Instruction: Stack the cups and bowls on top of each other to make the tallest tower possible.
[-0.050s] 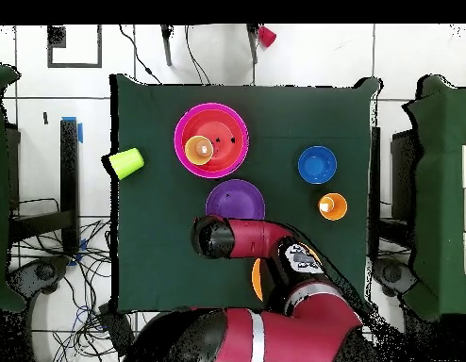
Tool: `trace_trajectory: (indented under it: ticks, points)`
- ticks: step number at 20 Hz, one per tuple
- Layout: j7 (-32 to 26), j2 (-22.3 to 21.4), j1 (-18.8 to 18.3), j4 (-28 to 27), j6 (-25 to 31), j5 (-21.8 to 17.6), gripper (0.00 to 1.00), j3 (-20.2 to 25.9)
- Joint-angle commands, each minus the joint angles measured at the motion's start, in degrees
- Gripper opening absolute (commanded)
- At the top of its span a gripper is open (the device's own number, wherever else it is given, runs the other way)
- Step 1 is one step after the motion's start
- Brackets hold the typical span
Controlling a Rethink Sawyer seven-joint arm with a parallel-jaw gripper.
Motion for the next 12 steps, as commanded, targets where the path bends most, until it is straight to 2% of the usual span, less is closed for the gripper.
trace_trajectory:
  ticks: [1, 6, 7, 12]
  points:
    - [4.6, 2.1, -0.5, -4.8, -3.0, -1.5, 1.00, 3.6]
    - [4.3, 1.9, -0.4, -4.8, -3.2, -1.9, 1.00, 3.6]
    - [4.0, 1.7, -0.3, -4.7, -2.6, -2.0, 0.00, 3.6]
    - [3.9, 1.5, -0.3, -4.7, -1.7, -1.9, 0.00, 3.4]
